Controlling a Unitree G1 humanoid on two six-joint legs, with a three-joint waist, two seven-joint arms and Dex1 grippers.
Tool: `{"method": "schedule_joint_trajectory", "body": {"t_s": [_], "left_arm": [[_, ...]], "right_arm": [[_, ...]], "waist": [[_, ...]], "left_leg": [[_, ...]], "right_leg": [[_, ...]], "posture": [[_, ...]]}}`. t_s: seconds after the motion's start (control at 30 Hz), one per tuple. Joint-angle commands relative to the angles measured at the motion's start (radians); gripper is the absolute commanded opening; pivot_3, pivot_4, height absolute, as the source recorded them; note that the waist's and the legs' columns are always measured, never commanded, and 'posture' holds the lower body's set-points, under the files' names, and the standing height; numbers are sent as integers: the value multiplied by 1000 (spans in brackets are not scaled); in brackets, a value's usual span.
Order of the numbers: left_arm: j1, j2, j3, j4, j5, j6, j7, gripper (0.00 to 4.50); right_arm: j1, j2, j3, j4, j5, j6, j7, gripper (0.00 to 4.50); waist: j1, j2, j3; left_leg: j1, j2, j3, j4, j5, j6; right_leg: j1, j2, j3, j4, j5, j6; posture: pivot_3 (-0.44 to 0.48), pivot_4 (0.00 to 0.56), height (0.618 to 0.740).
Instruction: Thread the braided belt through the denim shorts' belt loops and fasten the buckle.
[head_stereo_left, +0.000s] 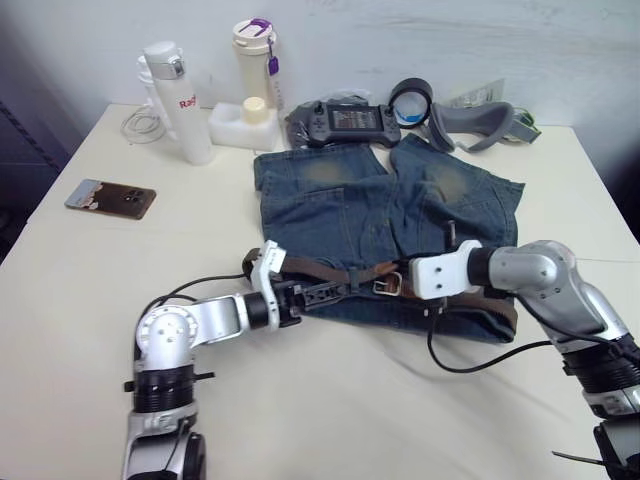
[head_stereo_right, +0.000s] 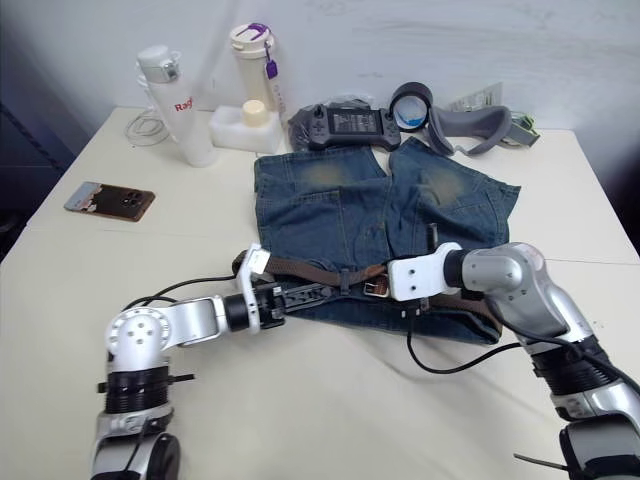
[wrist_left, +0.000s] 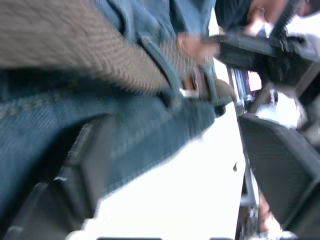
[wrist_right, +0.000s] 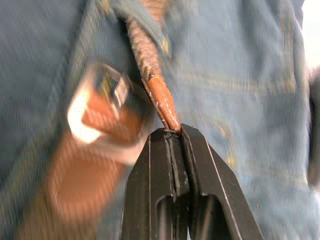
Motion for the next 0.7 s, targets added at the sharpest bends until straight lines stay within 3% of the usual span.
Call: {"method": "schedule_joint_trajectory", "body": {"t_s": [0.03,0.23,0.4,0.5,0.7], "left_arm": [[34,97,24,-61,-34,80,-23,4441],[45,302,-4,-193,-91,133,-175,4441],[66,525,98,-254,-158,73,-468,4441],[16,574,133,-207,-136,6,-539,4441],[-148,598,26,-124,65,-231,-670,4441]], "right_arm": [[-12,-46,-86,19,91,-12,38,0],[-6,-114,-177,31,240,45,135,0],[18,-215,-256,82,295,63,202,0],[21,-248,-279,103,310,76,224,0],[-5,-287,-300,159,308,73,230,0]], "waist": [[-2,0,6],[1,-2,19],[4,-2,21],[2,-3,24],[2,-2,25]], "left_leg": [[0,1,0,0,0,0],[-1,1,0,1,2,-2],[-3,0,0,0,2,-3],[-9,0,1,-1,3,-3],[-9,0,3,0,5,-1]], "right_leg": [[0,1,-1,1,-1,-1],[-6,-1,1,4,-1,-3],[-10,-2,2,5,-1,-3],[-17,-2,2,7,-2,-3],[-17,-2,2,9,-2,-4]], "posture": [[0,150,731],[0,150,731],[0,150,731],[0,150,731],[0,150,731]]}}
